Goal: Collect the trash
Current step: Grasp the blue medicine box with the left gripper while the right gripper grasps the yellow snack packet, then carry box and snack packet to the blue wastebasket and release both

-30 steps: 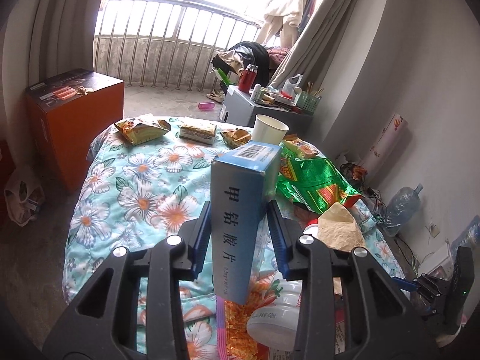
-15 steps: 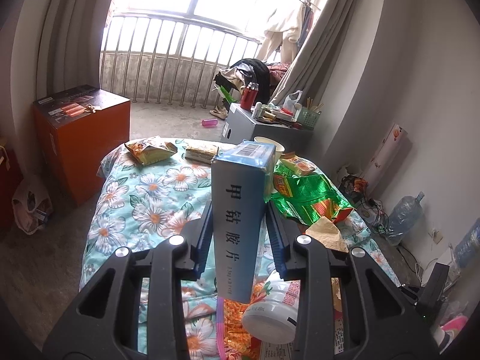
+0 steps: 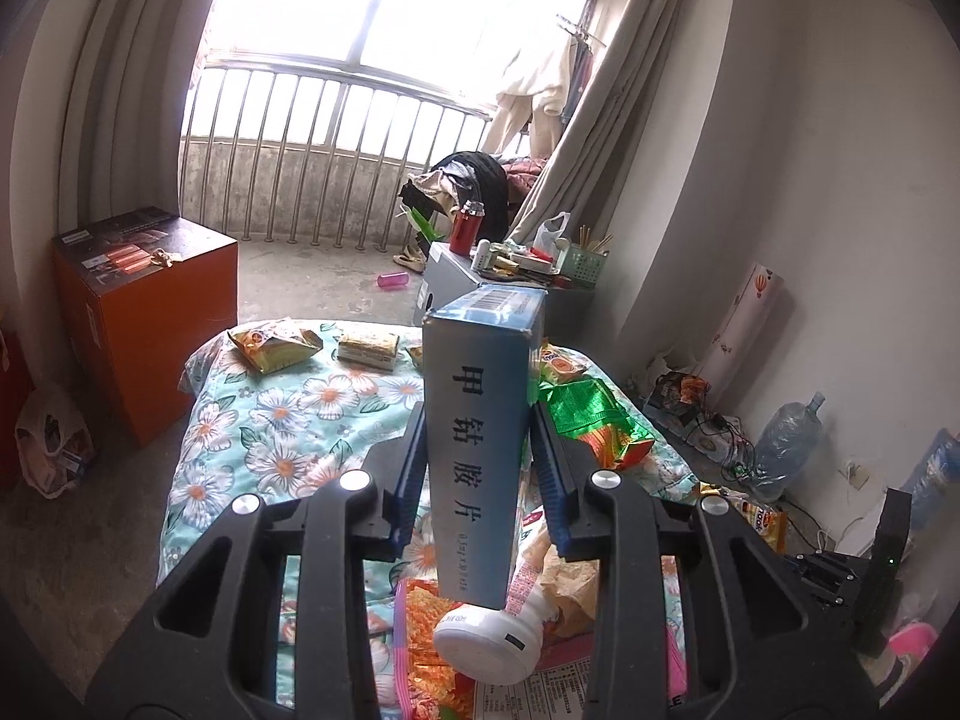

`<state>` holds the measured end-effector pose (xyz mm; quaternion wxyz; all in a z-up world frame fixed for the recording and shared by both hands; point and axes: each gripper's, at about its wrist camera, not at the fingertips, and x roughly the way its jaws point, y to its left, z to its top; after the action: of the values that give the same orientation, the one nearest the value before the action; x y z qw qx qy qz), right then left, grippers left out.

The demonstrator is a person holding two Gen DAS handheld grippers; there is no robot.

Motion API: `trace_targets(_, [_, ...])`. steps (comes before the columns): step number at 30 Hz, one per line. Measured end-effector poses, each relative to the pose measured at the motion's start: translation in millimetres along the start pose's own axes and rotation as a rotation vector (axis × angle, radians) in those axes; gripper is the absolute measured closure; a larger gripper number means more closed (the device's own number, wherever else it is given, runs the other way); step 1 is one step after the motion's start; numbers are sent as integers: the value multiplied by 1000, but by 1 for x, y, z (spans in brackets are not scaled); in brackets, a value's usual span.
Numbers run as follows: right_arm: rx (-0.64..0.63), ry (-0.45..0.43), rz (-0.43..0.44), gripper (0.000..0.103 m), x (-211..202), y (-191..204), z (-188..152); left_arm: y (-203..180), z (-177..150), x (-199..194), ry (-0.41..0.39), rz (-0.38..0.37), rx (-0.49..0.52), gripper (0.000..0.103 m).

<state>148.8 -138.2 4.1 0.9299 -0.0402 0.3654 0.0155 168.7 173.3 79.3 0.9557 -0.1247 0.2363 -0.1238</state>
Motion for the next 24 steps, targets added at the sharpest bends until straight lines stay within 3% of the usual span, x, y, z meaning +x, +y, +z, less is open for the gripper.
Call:
trace_targets(14, [110,-110,-37,98,-30,-35,7,-54,23,-12,-49,-114,77,72])
trace_targets(24, [236,-193,-96,98,-58,-82,-7,-135,35,6,-19,-243,194,73])
